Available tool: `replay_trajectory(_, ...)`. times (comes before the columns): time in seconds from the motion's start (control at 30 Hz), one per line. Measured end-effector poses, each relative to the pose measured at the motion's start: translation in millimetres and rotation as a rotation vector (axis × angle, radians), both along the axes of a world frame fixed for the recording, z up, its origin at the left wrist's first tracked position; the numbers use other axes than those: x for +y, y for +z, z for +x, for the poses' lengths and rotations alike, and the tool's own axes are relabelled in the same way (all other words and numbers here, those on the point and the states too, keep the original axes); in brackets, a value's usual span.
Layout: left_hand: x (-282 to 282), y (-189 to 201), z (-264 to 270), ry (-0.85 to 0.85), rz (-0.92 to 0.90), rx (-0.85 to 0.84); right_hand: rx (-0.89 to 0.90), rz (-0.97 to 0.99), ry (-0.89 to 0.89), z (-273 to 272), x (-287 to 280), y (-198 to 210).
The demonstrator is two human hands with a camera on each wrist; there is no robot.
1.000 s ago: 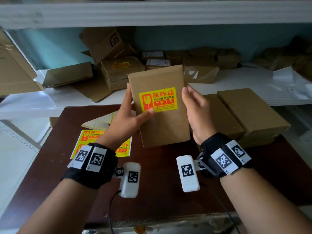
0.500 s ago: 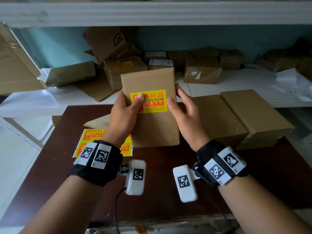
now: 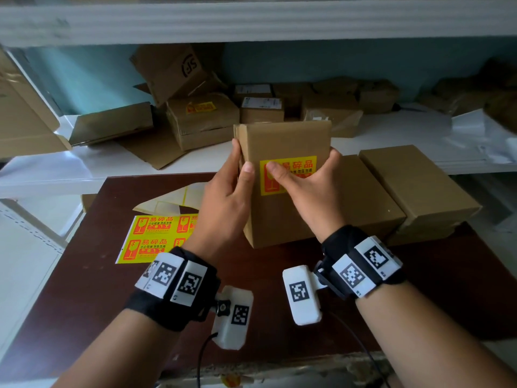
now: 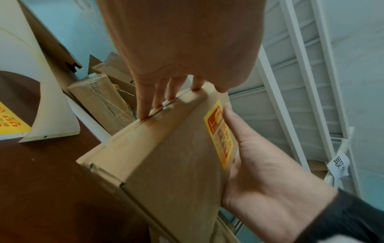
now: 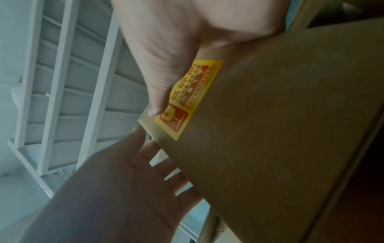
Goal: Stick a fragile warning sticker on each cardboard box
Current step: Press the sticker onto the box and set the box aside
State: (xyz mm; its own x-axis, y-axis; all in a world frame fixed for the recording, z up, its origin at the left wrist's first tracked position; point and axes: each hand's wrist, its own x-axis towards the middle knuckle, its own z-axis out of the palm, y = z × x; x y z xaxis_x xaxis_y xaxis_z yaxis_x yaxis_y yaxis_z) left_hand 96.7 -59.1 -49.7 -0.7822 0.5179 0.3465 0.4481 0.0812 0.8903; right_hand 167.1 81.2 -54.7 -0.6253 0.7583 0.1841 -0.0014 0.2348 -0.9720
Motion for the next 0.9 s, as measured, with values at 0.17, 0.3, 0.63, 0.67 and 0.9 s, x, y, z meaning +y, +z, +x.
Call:
replay_trajectory(0.17,1.6,-1.6,2.3,0.022,-0.036,0.019,0.001,0.003,-0.02,2.6,1.8,0.9)
replay_trajectory(0.3,0.2,-3.7,-2.3,0.03,-0.011,-0.008,0.079,-0.09,0.028,5.4,0.4,1.8)
replay_trajectory(0.63,-3.7,-5.9,-9.1,0.047,0.107,-0.197,0.182,-0.112,0.031,2.6,6.4,0.6)
replay_trajectory(0.67,-4.7,-5.3,-9.4,0.067,0.102,-0.199,0.182,-0.107,0.042,2.4,6.2,0.6)
replay_trajectory(0.9,-11.8,1.7,-21.6,0.182,0.059,-0.205,0.161,-0.111,0.091,0.7,-0.4,-2.4)
